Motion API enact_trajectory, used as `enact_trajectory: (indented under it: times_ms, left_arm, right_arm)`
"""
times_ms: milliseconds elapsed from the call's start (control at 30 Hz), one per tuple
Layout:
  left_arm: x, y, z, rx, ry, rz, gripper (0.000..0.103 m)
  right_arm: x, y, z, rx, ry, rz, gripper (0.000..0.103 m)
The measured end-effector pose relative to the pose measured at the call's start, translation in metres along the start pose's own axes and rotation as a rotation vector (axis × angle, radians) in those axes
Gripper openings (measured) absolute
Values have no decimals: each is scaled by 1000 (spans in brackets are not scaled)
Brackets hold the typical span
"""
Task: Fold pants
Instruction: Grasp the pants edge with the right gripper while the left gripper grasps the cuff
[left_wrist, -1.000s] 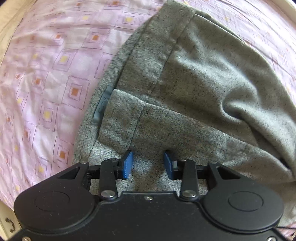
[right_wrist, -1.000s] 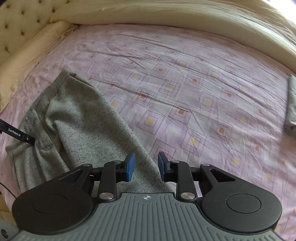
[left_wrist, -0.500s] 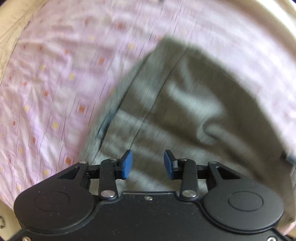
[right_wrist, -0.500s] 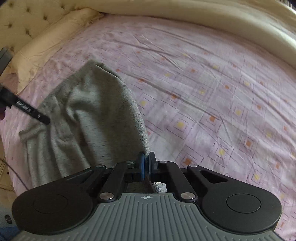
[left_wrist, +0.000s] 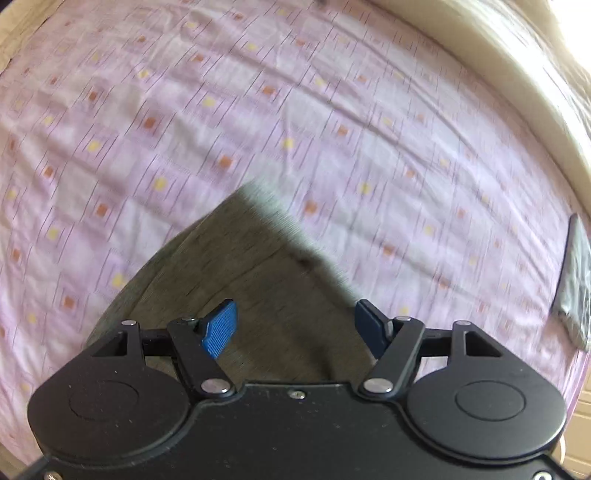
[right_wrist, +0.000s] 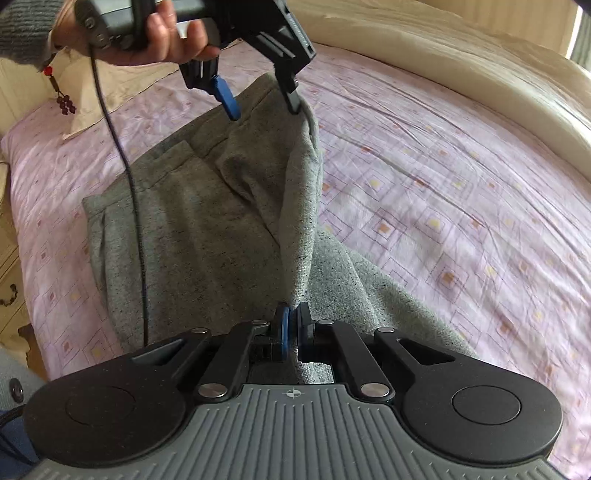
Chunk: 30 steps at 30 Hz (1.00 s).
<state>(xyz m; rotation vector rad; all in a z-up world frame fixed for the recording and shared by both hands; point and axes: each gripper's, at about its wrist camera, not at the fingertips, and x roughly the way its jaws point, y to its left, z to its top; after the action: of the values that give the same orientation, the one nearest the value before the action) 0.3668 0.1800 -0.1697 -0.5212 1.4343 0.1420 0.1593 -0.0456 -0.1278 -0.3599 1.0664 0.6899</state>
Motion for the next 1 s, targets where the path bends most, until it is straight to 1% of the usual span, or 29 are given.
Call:
enact_trajectory:
  times_ms: [133, 233, 267, 300, 333, 367, 433, 500, 600, 700, 767, 900, 1000]
  left_arm:
    - [6, -14, 11, 20, 15, 53, 72]
    - [16, -21, 16, 50, 39, 112, 72]
    - [20, -22, 17, 65, 46, 133, 68]
    - [22, -22, 17, 77, 51, 143, 47]
    - [25, -21, 16, 82, 73, 130, 23]
    - [22, -18, 13, 67, 94, 107, 9]
    - [-1, -12, 2, 54, 34, 78, 9]
    - [-34, -5, -16, 87, -27, 61, 9]
    - [-81, 20, -56, 100, -97, 23, 9]
    - [-109, 55, -103, 49, -147, 6, 9]
    - [-110, 79, -133, -20, -147, 22, 10]
    - [-90, 119, -182, -199, -124, 61, 10]
    - [-74, 134, -209, -259, -127, 91, 10]
  right_arm:
    - [1, -3, -2, 7, -10, -6, 4]
    - [-2, 0, -4, -5, -15, -4, 5]
    - [-3, 1, -4, -7, -16, -3, 5]
    - [-2, 1, -4, -7, -17, -2, 4]
    - [-1, 0, -4, -9, -18, -3, 5]
    - [-3, 1, -5, -12, -21, -7, 5]
    - [-9, 2, -7, -15, -27, -9, 5]
    - [-20, 2, -9, -14, -48, -8, 5]
    - [-40, 5, -16, -23, -79, 15, 5]
    - [-51, 13, -28, -56, -88, 59, 5]
    - [-48, 20, -37, -86, -71, 99, 5]
    - [-31, 32, -58, -147, -18, 163, 5]
    - [-21, 39, -72, -166, 24, 187, 5]
